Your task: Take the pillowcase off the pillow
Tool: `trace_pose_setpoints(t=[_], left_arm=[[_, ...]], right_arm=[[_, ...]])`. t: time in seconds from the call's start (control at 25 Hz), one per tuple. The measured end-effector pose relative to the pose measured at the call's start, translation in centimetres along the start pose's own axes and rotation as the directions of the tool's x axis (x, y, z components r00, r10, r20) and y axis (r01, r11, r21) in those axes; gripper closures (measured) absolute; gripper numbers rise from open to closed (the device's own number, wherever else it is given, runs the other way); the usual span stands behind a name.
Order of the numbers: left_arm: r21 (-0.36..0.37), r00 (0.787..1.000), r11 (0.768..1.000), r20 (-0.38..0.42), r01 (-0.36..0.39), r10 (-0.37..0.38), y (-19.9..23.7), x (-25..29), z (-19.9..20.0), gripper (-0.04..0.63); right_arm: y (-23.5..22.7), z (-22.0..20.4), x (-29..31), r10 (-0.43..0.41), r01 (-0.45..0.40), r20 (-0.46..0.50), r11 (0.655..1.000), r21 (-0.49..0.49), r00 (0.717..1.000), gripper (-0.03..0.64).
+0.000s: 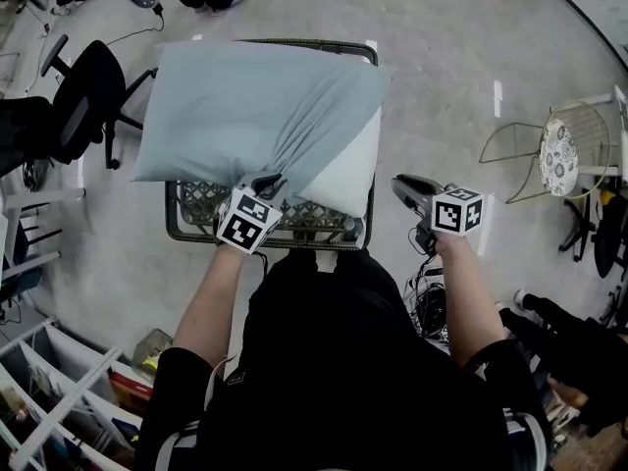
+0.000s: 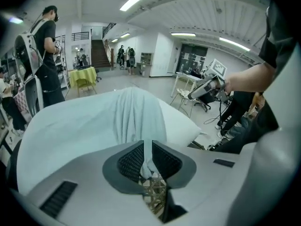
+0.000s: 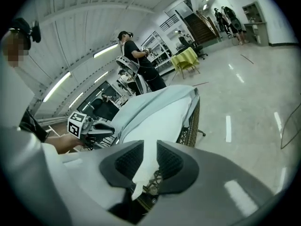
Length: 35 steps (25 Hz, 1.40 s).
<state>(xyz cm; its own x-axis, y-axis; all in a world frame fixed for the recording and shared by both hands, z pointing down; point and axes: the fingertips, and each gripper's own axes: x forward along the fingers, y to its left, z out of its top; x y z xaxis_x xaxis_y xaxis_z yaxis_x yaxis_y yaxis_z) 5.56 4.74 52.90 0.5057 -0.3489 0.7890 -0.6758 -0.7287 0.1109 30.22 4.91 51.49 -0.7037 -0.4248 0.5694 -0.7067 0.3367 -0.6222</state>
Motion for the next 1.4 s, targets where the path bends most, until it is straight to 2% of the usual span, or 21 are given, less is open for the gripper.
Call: trace_pose_setpoints(t=[0.04, 0.2, 0.4, 0.6, 0.72, 0.8, 0.88, 0.96, 1.04, 1.2, 1.24, 1.32, 1.36, 1.4], left_arm=[[0.015, 1.000, 1.000, 0.011, 0.006, -0.006, 0.4, -0.2, 0.7, 0.534], [0.086, 0.997, 0.996, 0.063, 0.027, -0.033, 2.4, -0.3, 4.3, 0.513], [0.171, 0.997, 0.985, 0.071, 0.025, -0.037, 4.7, 2.1, 10.4, 0.503], [0.159, 0.998, 0.987, 0.060, 0.016, -0.026, 7.8, 7.7, 15.8, 0.488], [0.136, 1.000, 0.990, 0.012, 0.023, -0.025, 9.5, 11.4, 17.9, 0.472], [0.130, 1.000, 0.991, -0.013, 0.027, -0.026, 10.3, 13.8, 18.9, 0.460], [0.120, 0.999, 0.993, -0.029, 0.019, -0.016, 10.9, 16.4, 20.1, 0.444], [0.112, 0.999, 0.994, -0.050, 0.002, 0.004, 11.5, 18.6, 21.0, 0.388], [0.114, 0.996, 0.993, -0.086, 0.000, 0.010, 11.8, 20.1, 21.1, 0.326], [0.073, 0.988, 0.996, -0.147, 0.048, -0.037, 12.3, 21.4, 20.4, 0.319], [0.055, 0.986, 0.997, -0.156, 0.062, -0.053, 12.4, 21.5, 20.3, 0.318], [0.048, 0.982, 0.996, -0.174, 0.077, -0.068, 12.6, 21.4, 20.3, 0.327], [0.060, 0.981, 0.995, -0.183, 0.075, -0.063, 12.8, 21.2, 20.2, 0.362], [0.077, 0.980, 0.995, -0.191, 0.069, -0.053, 13.1, 20.8, 20.1, 0.426]], right_arm=[[0.6, 0.3, 0.7, -0.010, 0.010, 0.003, 1.000, -0.004, 1.000, 0.509], [1.6, 2.4, 3.1, -0.075, 0.076, 0.048, 0.997, -0.012, 0.996, 0.480], [-1.0, 5.4, 5.1, -0.135, 0.135, 0.046, 0.991, -0.002, 0.990, 0.455], [-6.4, 8.3, 7.7, -0.140, 0.140, 0.000, 0.990, 0.024, 0.990, 0.437], [-10.0, 9.4, 10.0, -0.117, 0.119, -0.070, 0.992, 0.030, 0.991, 0.406], [-11.6, 9.5, 11.6, -0.065, 0.071, -0.127, 0.996, 0.047, 0.990, 0.375], [-12.4, 9.7, 12.9, 0.024, -0.013, -0.176, 0.998, 0.063, 0.984, 0.320], [-12.4, 9.9, 14.0, 0.122, -0.108, -0.203, 0.991, 0.076, 0.972, 0.300], [-12.1, 10.3, 14.9, 0.181, -0.171, -0.211, 0.983, 0.063, 0.961, 0.284], [-11.6, 11.0, 16.5, 0.267, -0.269, -0.240, 0.963, 0.025, 0.933, 0.255], [-11.1, 11.1, 16.7, 0.303, -0.309, -0.252, 0.951, 0.014, 0.919, 0.258], [-9.9, 11.2, 16.9, 0.365, -0.388, -0.276, 0.921, -0.030, 0.889, 0.344], [-9.4, 11.4, 16.8, 0.384, -0.415, -0.284, 0.908, -0.056, 0.878, 0.382], [-9.1, 11.6, 16.5, 0.401, -0.437, -0.284, 0.897, -0.072, 0.871, 0.422]])
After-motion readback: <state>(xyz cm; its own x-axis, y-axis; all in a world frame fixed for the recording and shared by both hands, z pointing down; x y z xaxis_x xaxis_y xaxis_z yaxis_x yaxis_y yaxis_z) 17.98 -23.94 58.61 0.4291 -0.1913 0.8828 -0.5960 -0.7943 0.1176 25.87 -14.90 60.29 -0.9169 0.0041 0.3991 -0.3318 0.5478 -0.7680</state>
